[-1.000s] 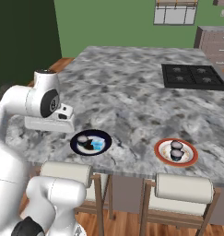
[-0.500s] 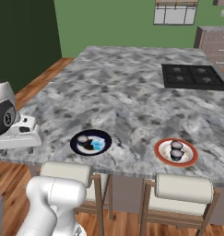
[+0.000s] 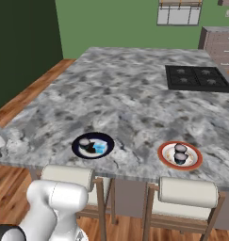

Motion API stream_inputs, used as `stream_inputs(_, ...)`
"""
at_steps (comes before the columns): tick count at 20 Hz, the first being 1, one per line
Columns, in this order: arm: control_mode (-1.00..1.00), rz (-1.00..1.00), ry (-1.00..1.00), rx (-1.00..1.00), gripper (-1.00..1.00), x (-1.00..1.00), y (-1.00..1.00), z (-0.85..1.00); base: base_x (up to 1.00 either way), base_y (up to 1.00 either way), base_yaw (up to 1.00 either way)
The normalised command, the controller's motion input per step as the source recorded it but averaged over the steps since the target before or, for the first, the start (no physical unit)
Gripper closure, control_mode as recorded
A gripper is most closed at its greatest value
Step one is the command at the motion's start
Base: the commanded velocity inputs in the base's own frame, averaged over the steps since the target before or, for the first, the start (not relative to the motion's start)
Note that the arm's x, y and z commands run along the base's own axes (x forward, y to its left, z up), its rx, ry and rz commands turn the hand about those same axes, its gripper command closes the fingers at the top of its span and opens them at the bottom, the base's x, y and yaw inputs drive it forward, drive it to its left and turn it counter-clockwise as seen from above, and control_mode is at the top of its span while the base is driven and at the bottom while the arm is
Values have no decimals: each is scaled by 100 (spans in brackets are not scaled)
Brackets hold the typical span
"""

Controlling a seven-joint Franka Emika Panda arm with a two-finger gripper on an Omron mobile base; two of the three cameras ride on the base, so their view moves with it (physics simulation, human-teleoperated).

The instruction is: Place two yogurt containers on each plate.

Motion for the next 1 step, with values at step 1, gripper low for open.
stream_inputs(1, -100, -3, 49, -38, -100, 71, 99, 0, 0, 0, 0)
